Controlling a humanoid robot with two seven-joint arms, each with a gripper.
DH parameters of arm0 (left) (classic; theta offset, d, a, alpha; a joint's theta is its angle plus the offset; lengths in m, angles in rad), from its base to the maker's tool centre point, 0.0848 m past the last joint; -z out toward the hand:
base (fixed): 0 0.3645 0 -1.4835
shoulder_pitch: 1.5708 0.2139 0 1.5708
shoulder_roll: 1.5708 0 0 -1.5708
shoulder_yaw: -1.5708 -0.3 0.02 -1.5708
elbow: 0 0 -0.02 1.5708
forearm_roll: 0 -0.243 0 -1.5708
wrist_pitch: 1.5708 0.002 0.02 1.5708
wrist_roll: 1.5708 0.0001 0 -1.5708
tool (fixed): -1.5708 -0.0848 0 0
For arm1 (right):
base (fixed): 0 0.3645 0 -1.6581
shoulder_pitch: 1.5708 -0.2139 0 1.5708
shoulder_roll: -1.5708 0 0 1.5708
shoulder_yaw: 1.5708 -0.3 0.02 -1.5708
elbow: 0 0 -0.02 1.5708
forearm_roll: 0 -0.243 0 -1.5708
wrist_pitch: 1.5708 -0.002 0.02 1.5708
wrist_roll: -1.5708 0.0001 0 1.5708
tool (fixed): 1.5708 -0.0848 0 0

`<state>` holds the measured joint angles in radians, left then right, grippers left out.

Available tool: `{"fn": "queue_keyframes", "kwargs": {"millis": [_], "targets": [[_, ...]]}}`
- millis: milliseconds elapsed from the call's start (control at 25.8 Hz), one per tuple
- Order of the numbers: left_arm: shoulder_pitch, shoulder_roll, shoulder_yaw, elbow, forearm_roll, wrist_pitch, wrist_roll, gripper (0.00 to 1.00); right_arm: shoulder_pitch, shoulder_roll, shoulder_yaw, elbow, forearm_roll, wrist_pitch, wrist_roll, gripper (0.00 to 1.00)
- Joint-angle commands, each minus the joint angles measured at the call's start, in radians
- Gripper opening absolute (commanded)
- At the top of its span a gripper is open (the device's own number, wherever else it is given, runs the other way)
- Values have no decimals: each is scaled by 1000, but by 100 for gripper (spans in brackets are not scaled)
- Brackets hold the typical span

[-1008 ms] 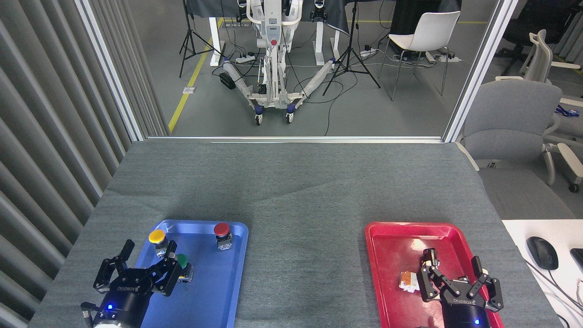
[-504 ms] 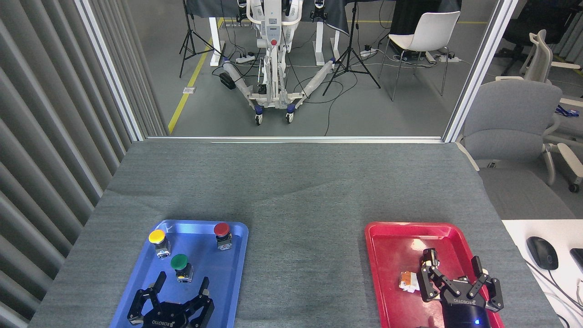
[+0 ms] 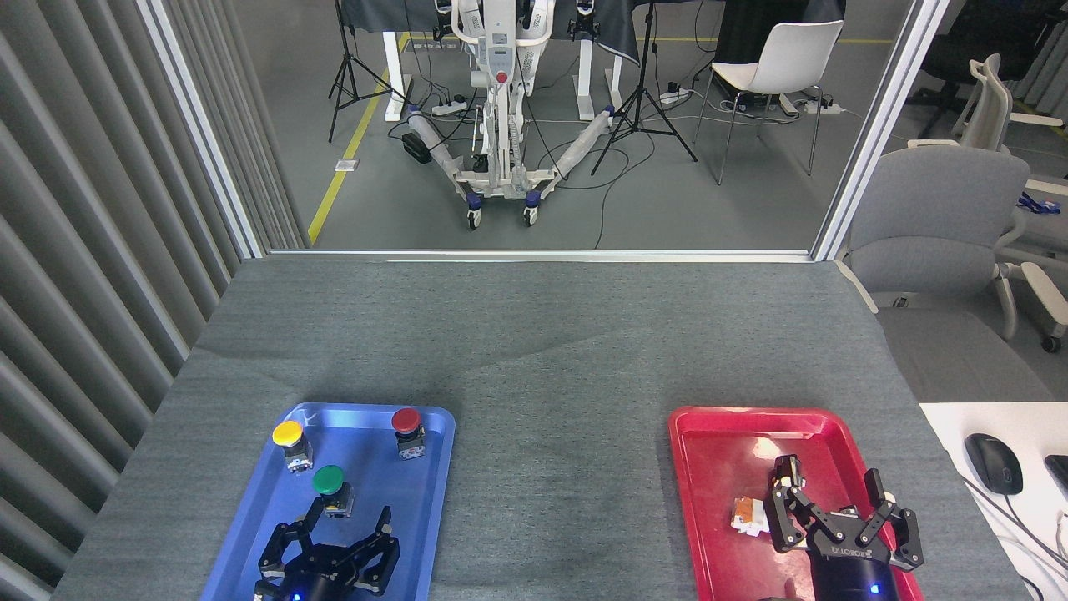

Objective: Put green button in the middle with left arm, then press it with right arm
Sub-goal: 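Lower the left gripper onto the green button and close it, then lift the green button and carry it off the tray toward the table middle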

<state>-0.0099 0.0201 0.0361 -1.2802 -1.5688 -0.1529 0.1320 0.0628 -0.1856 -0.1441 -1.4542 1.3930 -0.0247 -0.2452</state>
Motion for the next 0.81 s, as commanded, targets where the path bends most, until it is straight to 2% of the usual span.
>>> {"fn": "queue_keyframes", "kwargs": {"millis": [0,194,349,465,776], "targets": [[-25,3,7,41,4,3,5,88,0,1,1,0,0,0,1,100],[-47,9,51,50,81,7,1,84,0,1,1,0,0,0,0,100],[-61,40,54,85,110,7,-2,83,0,0,1,0,-2,0,0,100],[-97,77,53,113,113,-4,-8,70,0,1,1,0,0,0,1,100],[-114,86,51,142,113,-14,-9,57,0,1,1,0,0,0,0,100]]}}
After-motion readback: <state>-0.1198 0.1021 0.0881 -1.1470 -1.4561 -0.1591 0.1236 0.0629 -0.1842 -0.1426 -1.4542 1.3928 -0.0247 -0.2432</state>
